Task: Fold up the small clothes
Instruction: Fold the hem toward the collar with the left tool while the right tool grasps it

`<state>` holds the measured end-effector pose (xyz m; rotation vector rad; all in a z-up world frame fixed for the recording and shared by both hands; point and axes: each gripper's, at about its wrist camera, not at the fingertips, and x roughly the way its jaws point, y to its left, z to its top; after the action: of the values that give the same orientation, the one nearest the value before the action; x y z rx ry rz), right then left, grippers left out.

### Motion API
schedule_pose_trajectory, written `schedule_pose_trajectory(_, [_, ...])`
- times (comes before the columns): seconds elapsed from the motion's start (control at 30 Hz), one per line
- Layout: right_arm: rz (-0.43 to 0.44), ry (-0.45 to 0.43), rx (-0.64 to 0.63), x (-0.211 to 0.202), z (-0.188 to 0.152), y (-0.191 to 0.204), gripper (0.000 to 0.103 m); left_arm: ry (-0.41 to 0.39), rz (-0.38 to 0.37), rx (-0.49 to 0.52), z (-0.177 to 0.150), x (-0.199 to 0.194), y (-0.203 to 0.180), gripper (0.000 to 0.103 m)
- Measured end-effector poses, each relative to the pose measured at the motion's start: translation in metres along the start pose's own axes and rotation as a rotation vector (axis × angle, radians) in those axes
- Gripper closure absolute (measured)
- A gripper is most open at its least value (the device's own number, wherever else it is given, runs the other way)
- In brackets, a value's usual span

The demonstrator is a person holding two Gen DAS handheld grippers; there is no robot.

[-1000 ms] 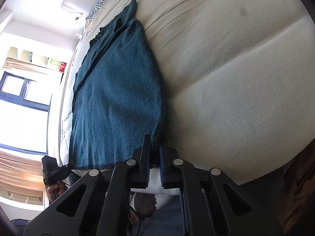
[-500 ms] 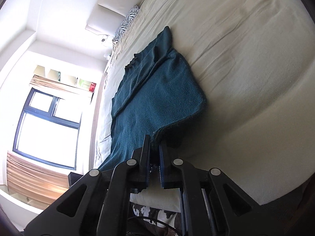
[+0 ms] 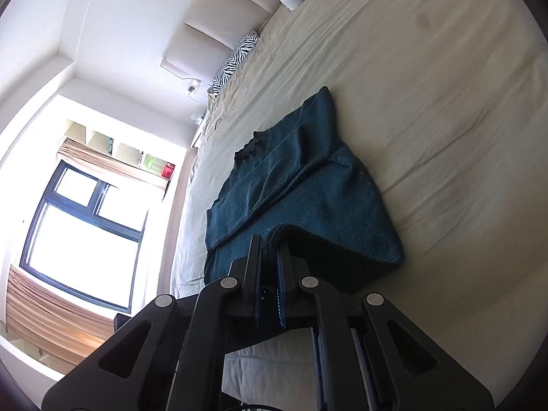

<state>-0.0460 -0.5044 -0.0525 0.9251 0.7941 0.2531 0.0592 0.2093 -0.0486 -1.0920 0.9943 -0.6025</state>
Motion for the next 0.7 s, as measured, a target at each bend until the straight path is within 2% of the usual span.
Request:
schedule_pose_trajectory(0.33, [-0.064,-0.065,-0.011,0.042,0.075,0.003,0.097,-0.040,-0.007,-0.016,0.077,0.039,-0.008,0.096])
schedule_pose_trajectory(0.7, [-0.157,-0.061,-0.002,0.125,0.148,-0.011,0.097,-0.055,0.029,-0.065,0.154,0.099,0.006,0.096])
